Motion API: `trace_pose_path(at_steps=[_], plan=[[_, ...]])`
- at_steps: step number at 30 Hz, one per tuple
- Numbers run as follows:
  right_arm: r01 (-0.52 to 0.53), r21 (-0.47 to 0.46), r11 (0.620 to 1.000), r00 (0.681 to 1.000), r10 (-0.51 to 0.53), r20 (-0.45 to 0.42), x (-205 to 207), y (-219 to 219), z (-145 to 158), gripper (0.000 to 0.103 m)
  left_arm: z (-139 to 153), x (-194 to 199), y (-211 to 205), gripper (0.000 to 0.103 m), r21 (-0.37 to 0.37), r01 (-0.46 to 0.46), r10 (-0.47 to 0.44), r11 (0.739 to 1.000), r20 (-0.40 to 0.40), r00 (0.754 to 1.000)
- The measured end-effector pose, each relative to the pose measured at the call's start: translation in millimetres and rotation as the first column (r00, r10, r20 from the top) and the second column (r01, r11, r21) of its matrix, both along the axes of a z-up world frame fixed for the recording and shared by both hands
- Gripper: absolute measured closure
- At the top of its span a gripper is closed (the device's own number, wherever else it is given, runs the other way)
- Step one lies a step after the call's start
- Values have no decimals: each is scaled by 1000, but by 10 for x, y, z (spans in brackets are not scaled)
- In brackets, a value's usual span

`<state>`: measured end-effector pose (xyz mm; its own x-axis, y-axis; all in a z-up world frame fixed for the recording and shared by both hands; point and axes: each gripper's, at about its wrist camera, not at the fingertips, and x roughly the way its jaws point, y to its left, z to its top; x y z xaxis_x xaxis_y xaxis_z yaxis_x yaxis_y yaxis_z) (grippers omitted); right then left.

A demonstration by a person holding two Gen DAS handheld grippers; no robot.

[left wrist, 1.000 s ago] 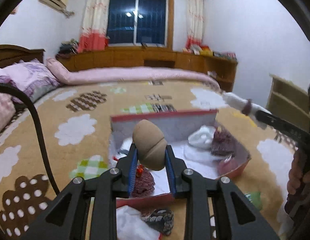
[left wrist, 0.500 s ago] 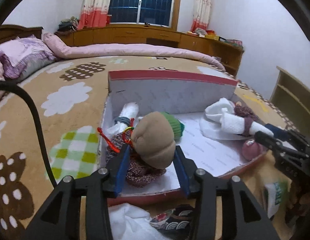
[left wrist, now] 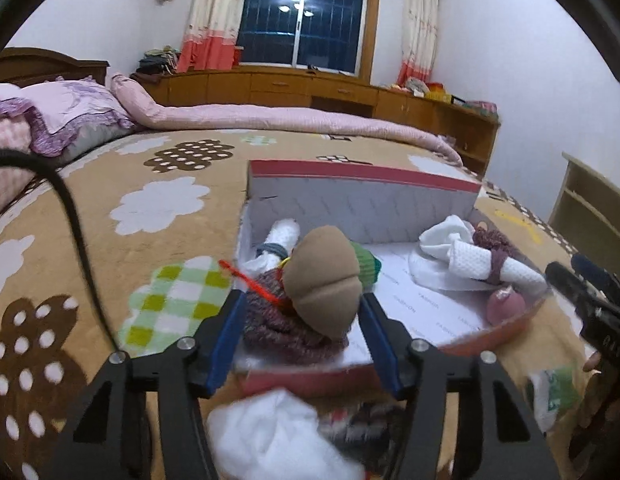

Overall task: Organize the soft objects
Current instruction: 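Open the left tool to drop the sponge while the right tool drops the rolled sock, then move both tools back from the box toward the remaining socks on the bed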

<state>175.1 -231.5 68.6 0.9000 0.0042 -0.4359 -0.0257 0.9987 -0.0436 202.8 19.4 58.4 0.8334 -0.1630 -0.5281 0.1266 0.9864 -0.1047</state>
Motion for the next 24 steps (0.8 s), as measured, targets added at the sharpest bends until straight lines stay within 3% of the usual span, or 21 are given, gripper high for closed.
trace_pose_path(at_steps=[3,5,8,10,14,16,18,20,22,24], plan=[[27,42,999,998,-29,58,-155,-88,46,17,79,-308,91,38,1,-74,74,997,79,994],[28,55,998,997,-32,75,-243,-104,59,17,75,-401,145,37,-8,-98,98,995,69,993],[28,75,997,1000,-28,3,-272,-96,5,17,79,-562,222,37,-38,-121,123,992,63,990],[29,83,996,999,-27,-31,-309,-75,-33,17,106,-724,196,37,-30,-103,105,994,89,990],[35,93,995,999,-34,-8,-531,-55,-21,17,143,-905,-40,34,54,-15,7,998,153,988],[41,107,993,999,-40,-9,-626,-68,-21,17,154,-945,-52,34,56,-14,4,998,161,987],[52,129,990,999,-50,-22,-728,-99,-34,17,146,-1036,34,33,6,-23,22,1000,151,988],[53,177,983,998,-45,-48,-855,-159,-69,17,60,-1100,108,33,-32,-30,33,999,90,995],[41,199,979,991,-15,-134,-969,-125,-299,23,-158,-1190,31,34,-3,-17,17,1000,-1,1000],[25,156,987,978,8,-206,-1012,12,-387,22,-222,-1324,-106,35,53,20,-20,998,7,1000]])
